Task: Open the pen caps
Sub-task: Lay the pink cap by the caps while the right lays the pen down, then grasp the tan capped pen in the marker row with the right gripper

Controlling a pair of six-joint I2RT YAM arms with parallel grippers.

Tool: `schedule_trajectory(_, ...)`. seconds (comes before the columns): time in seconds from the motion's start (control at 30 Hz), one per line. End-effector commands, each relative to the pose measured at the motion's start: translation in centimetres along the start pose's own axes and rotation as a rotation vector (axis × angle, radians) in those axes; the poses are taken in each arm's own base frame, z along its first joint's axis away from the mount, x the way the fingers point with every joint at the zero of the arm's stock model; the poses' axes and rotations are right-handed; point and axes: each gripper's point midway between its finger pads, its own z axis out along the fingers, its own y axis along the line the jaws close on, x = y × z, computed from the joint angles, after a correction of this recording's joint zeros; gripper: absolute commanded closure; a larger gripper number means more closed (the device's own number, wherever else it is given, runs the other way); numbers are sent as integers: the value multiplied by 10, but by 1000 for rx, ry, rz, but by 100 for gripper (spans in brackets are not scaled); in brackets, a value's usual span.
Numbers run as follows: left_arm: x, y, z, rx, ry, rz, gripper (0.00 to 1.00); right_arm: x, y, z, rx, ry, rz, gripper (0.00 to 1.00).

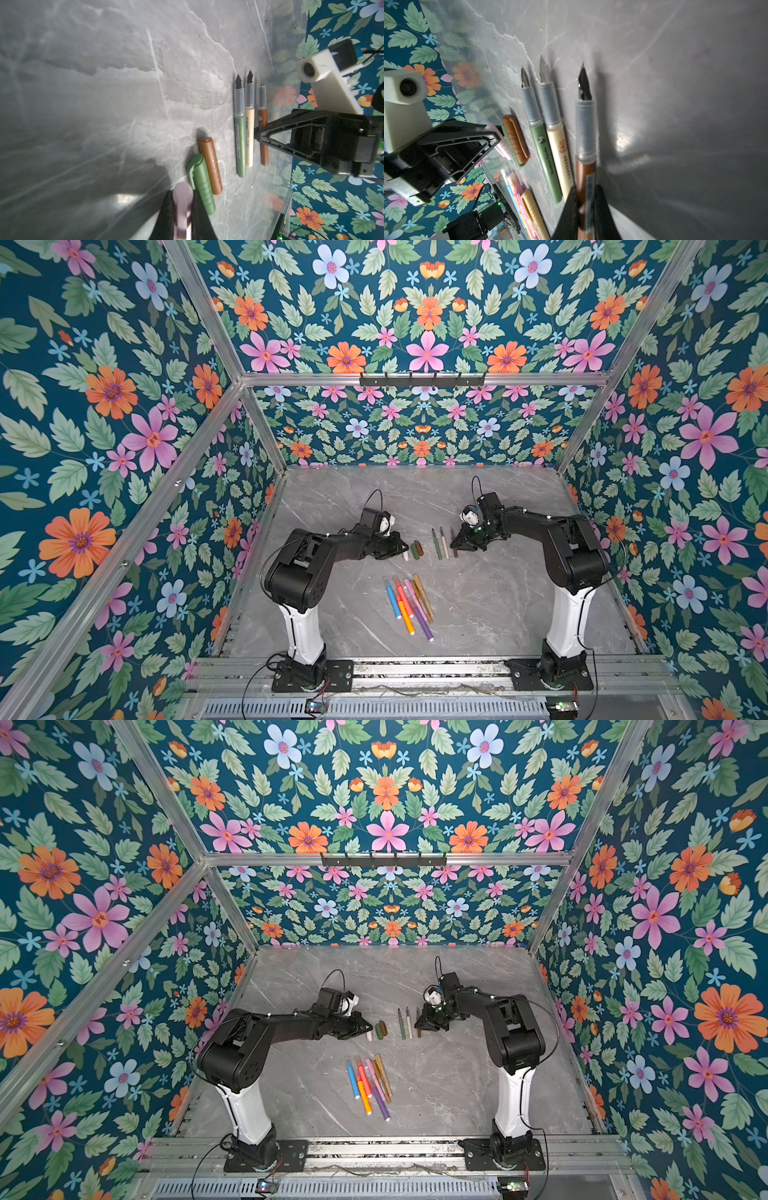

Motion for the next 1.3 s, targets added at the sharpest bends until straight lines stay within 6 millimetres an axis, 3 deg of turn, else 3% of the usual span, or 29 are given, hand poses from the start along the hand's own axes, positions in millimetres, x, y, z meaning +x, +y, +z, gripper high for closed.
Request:
schedule_trajectory(0.0, -3, 2, 2, -1, -10, -2, 96, 0, -5, 2, 25, -1, -3, 83)
schedule_trajectory(0.2, -3, 1, 4, 18, -7, -12, 95, -6, -2, -2, 34, -17, -9, 71)
schedule_trajectory(0.43, -1, 0, 2, 23, -9, -16, 91, -7, 5, -13, 36, -37, -29, 69)
schedule_trajectory(0.63, -1, 0, 2, 25, -8, -19, 75, 16, 17, -39, 13, -95, -49, 69)
schedule_trajectory(0.7, -2, -2, 1, 28, -14, -18, 66, 35, 20, -49, 4, -116, -52, 69)
schedule_trajectory(0.8, -6, -6, -3, 33, -31, -19, 59, 71, 22, -63, 16, -149, -69, 69)
schedule_trajectory(1.03, -14, -25, -22, 63, -80, -8, 56, 182, 25, -48, 154, -118, -189, 65)
schedule_trajectory(1.1, -15, -34, -36, 67, -105, 5, 56, 208, 32, -41, 184, -106, -237, 65)
schedule_trajectory(1.27, -7, -56, -93, 47, -206, 90, 56, 242, 48, -25, 266, -105, -338, 65)
